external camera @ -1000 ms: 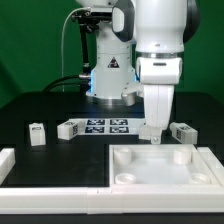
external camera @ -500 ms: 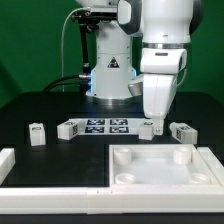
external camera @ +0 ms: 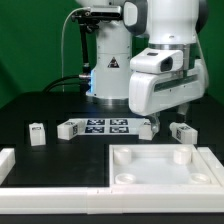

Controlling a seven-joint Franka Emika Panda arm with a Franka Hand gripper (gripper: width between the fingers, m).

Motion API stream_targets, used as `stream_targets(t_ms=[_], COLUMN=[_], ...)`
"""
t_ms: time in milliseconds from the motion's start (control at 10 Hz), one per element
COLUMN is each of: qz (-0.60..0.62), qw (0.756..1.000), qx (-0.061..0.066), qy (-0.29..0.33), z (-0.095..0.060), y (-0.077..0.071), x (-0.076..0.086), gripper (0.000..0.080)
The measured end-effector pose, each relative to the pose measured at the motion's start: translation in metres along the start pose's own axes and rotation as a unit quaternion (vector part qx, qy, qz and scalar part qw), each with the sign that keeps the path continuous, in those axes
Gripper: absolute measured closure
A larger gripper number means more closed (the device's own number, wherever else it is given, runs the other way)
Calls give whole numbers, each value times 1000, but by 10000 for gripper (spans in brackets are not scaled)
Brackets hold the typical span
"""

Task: Assemble one leg

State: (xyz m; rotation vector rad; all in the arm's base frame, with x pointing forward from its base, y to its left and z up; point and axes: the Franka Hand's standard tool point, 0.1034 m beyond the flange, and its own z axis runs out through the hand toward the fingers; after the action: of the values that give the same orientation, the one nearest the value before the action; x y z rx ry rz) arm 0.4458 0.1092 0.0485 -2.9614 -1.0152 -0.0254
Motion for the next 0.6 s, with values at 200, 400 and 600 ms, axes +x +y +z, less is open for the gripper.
stream_targets(t_ms=[200,400,600], qz=[66,80,99], qw=[998,997,995], qx=[6,9,12], qy=[0,-3,-4], z=[2,4,5], y=[-14,-38,-59], x=[3,8,15], gripper=[150,150,150])
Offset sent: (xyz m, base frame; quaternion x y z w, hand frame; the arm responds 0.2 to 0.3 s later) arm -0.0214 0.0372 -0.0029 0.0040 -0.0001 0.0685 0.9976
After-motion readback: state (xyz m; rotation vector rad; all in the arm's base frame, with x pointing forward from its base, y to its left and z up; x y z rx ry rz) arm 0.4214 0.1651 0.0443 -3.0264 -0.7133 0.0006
